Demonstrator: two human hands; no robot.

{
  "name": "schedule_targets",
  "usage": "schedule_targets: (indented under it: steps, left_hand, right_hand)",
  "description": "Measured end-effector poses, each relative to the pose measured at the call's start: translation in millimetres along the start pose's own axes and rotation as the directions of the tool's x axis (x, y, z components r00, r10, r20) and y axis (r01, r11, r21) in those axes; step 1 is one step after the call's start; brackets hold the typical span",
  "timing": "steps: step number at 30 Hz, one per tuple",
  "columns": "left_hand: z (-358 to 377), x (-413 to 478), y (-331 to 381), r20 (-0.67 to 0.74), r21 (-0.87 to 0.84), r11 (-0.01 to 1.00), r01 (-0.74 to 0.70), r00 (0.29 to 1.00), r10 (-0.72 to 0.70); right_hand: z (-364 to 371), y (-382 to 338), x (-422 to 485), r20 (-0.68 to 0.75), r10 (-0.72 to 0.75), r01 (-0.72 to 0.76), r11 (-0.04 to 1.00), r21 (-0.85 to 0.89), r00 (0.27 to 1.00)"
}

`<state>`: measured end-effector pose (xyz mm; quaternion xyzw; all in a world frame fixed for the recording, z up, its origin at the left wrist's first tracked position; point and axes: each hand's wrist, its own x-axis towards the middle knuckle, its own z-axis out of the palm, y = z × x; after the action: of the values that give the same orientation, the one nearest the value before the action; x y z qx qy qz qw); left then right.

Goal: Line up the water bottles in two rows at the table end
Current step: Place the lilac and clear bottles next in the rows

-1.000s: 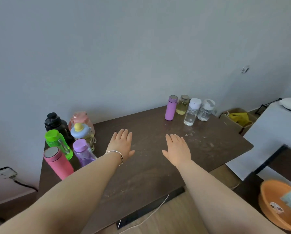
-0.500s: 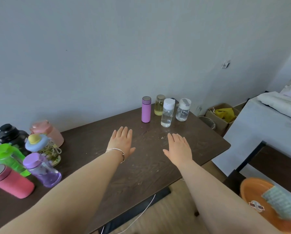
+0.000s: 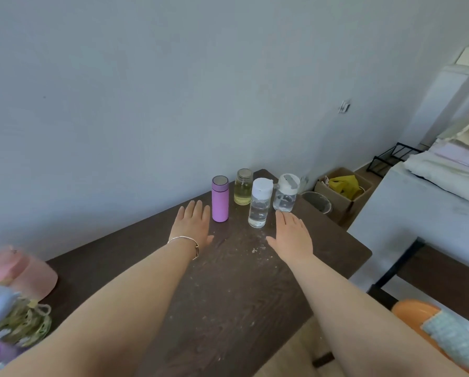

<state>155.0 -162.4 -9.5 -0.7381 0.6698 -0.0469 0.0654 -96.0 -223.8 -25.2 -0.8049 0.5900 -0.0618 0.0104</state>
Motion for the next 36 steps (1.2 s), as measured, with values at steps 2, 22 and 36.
schedule_targets:
  steps: [2,22,36]
  left_hand:
    - [-4.3,21.1,-0.8,-0.032,-0.019,1.0,-0.012,0.999,0.011]
    - [26.9,208.3,13.0,0.177,-0.291,0.915,0.279,0.956,-0.235]
    - [26.5,198.2,17.5,0.203,-0.573,0.713,0.404,0.913,-0.354]
  right_hand:
    - [-0.8,3.1,20.8,-0.016,0.005,-0.005,1.0,0.001,1.0]
    - [55.8,22.2,194.7,0.015,-0.073,0.065,0.945,0.319,0.997]
    - [65.6,14.7,197.0,0.036,-0.049,0.024,0.862,0.506,0.998]
